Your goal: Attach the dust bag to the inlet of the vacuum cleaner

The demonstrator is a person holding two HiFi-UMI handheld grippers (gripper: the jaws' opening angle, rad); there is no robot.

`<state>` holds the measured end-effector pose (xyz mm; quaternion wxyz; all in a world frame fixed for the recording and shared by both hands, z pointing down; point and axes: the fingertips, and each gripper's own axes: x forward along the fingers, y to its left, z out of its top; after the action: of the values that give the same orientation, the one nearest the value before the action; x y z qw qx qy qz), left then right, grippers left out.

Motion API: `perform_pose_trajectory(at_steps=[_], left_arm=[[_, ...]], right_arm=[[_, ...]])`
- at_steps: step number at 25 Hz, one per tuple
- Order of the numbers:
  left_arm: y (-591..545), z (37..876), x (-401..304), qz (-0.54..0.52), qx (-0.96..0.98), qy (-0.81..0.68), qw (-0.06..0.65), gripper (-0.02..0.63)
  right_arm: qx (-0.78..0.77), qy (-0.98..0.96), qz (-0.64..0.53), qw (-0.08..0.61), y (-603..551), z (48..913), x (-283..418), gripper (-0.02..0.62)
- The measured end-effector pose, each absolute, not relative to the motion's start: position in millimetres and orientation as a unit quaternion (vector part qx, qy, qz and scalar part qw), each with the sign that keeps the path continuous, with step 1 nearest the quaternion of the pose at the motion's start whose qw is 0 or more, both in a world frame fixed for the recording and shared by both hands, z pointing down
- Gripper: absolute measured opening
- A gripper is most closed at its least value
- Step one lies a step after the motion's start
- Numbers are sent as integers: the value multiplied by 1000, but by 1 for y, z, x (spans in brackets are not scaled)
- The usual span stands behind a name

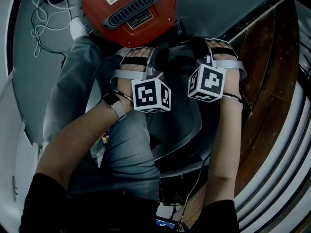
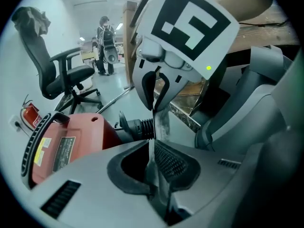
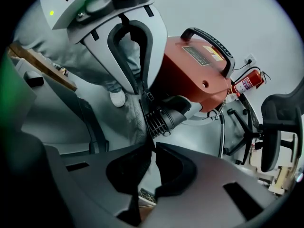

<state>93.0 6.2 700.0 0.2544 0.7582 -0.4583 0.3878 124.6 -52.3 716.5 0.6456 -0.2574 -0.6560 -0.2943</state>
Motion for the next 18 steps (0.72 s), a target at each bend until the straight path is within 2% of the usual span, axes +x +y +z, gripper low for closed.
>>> perform_pose_trajectory(at_steps=[18], left_arm=[[-4, 731, 111, 413, 754, -432, 273, 46]], right_arm=[[-251, -664, -320, 627, -51, 717, 127, 48]])
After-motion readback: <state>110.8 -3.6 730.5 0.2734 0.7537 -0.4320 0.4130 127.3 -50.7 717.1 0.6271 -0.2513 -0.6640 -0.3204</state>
